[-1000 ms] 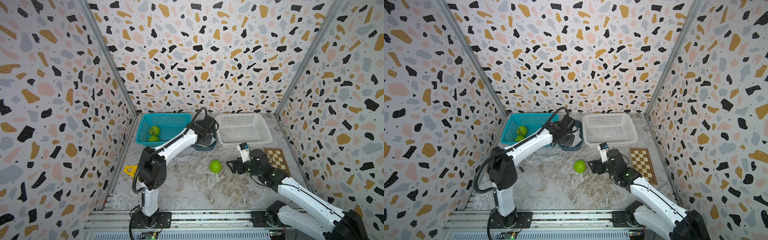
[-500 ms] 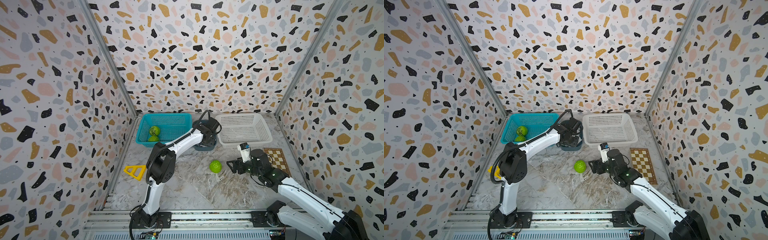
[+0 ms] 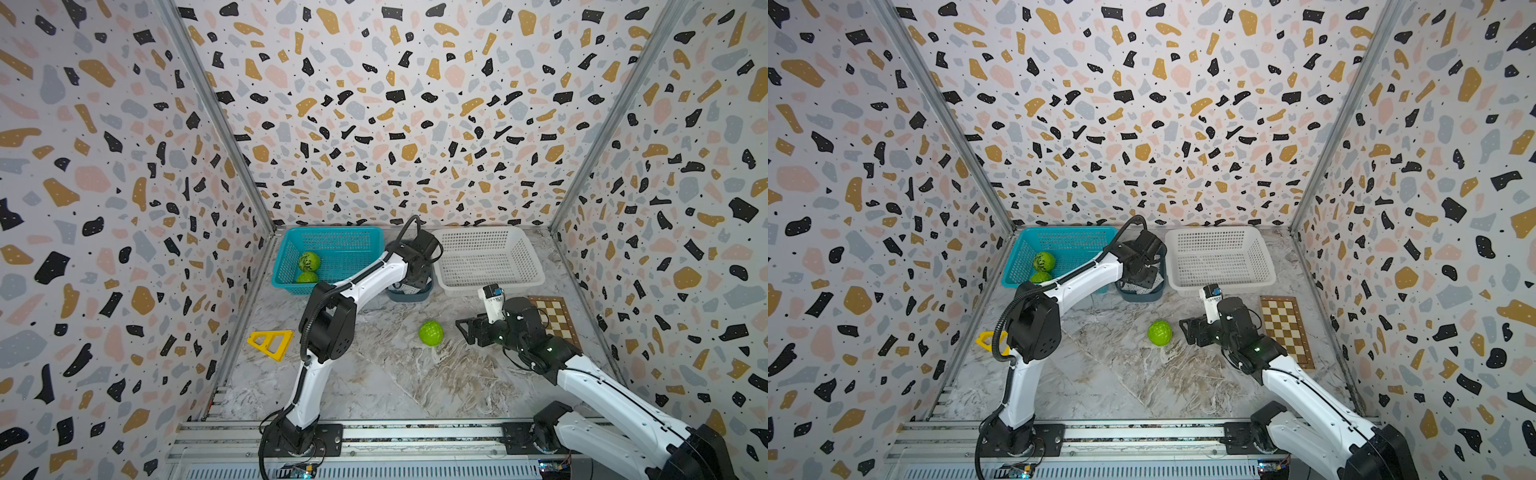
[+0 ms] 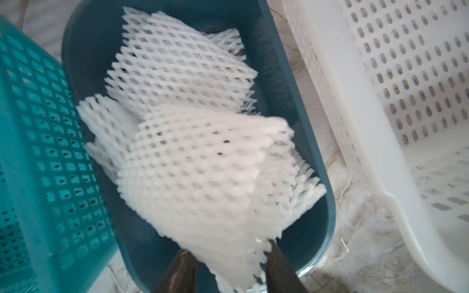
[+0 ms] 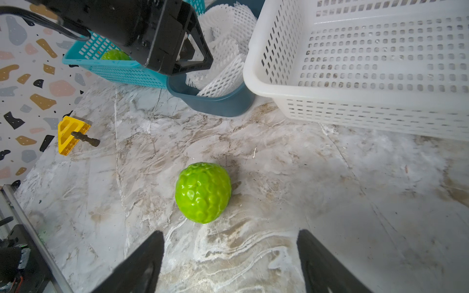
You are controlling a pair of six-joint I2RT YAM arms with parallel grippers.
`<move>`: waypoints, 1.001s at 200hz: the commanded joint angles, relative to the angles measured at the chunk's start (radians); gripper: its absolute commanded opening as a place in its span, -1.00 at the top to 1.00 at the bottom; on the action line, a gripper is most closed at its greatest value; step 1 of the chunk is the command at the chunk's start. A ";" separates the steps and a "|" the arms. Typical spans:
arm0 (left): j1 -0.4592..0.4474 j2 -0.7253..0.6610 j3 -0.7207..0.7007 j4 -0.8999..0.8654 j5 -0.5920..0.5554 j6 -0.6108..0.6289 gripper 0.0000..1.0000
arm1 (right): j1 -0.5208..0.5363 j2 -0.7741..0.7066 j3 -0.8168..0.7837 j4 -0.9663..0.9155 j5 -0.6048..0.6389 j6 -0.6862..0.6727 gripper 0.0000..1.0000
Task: Sleeve custard apples in foam nets
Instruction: Pick up the foam net from the storage box.
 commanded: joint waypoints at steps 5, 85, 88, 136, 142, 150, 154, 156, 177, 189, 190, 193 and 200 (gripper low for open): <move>0.010 0.012 -0.002 -0.004 -0.015 0.012 0.24 | -0.004 -0.001 0.008 0.006 -0.015 -0.003 -0.68; 0.013 0.027 -0.022 -0.003 -0.003 0.005 0.27 | -0.003 0.003 0.010 0.005 -0.015 -0.003 -0.68; 0.013 0.027 -0.023 -0.003 -0.003 0.004 0.26 | -0.004 0.002 0.010 0.005 -0.016 -0.002 -0.68; 0.013 0.021 -0.059 0.002 -0.033 -0.015 0.33 | -0.003 -0.001 0.008 0.007 -0.017 -0.002 -0.68; 0.013 0.020 -0.063 0.003 -0.034 -0.016 0.34 | -0.003 -0.001 0.008 0.008 -0.019 -0.002 -0.68; 0.014 0.018 -0.065 0.001 -0.038 -0.016 0.43 | -0.004 -0.003 0.007 0.007 -0.018 -0.002 -0.68; 0.013 0.016 -0.067 0.000 -0.040 -0.015 0.50 | -0.004 -0.004 0.007 0.006 -0.018 -0.002 -0.68; 0.013 0.014 -0.066 -0.001 -0.041 -0.016 0.52 | -0.004 -0.004 0.008 0.005 -0.018 -0.002 -0.68; 0.013 -0.007 -0.066 -0.010 -0.054 -0.015 0.55 | -0.003 -0.013 0.004 0.005 -0.017 -0.001 -0.68; 0.013 -0.023 -0.068 -0.010 -0.057 -0.011 0.66 | -0.004 -0.013 0.003 0.006 -0.016 0.000 -0.69; 0.013 -0.024 -0.068 -0.009 -0.058 -0.011 0.67 | -0.003 -0.014 0.003 0.005 -0.016 0.000 -0.69; 0.013 -0.029 -0.068 -0.011 -0.060 -0.010 0.72 | -0.004 -0.014 0.003 0.004 -0.016 -0.001 -0.68; 0.013 -0.041 -0.068 -0.016 -0.067 -0.008 0.79 | -0.004 -0.015 0.003 0.004 -0.015 0.002 -0.68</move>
